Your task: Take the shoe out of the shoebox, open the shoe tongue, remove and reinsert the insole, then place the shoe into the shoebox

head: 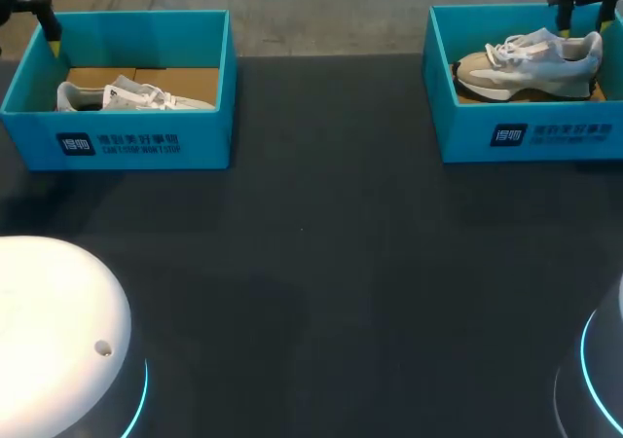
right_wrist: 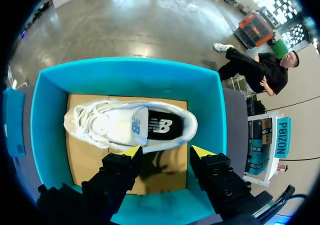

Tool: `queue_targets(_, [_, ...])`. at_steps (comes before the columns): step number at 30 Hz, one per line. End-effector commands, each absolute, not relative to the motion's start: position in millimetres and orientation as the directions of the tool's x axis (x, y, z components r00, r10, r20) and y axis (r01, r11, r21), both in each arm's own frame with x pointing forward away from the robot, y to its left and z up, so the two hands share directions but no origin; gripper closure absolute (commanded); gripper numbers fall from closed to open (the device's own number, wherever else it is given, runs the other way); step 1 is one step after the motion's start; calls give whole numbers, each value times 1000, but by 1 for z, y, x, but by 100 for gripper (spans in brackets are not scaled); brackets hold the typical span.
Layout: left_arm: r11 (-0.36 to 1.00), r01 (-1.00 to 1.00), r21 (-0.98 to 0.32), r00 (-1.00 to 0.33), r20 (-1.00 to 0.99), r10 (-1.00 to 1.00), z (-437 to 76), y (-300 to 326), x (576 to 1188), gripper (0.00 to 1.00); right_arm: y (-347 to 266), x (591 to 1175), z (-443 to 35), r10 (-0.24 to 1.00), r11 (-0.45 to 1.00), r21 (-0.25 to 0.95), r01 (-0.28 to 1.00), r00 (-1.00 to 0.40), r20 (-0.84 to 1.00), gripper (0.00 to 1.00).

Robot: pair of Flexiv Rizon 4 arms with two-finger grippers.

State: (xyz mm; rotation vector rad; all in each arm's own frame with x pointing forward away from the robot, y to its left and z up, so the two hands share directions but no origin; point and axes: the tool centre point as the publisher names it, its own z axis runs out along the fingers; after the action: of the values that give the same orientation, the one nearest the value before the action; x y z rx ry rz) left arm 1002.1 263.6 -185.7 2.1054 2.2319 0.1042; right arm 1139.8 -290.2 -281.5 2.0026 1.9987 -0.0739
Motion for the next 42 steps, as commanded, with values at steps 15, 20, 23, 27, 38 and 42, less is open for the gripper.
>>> queue_targets(15, [58, 993, 100, -58, -2, 998, -185, 263, 1001, 0, -319, 1164, -307, 963, 7, 126, 992, 27, -269, 51])
queue_targets(20, [58, 993, 100, -58, -2, 998, -185, 263, 1001, 0, -324, 1165, -311, 964, 0, 114, 993, 30, -263, 50])
queue_targets(23, [58, 993, 100, -58, -2, 998, -185, 263, 1001, 0, -325, 1165, -314, 965, -1, 107, 994, 29, -260, 49])
queue_targets(27, [58, 993, 100, -58, -2, 998, -185, 263, 1001, 0, -326, 1165, -319, 968, -8, 95, 995, 31, -251, 47])
queue_targets(38, [58, 993, 100, -58, -2, 998, -185, 263, 1001, 0, -332, 1169, -327, 972, -21, 78, 997, 39, -232, 27])
queue_targets(42, [58, 993, 100, -58, -2, 998, -185, 263, 1001, 0, -335, 1170, -332, 973, -28, 64, 998, 41, -225, 29])
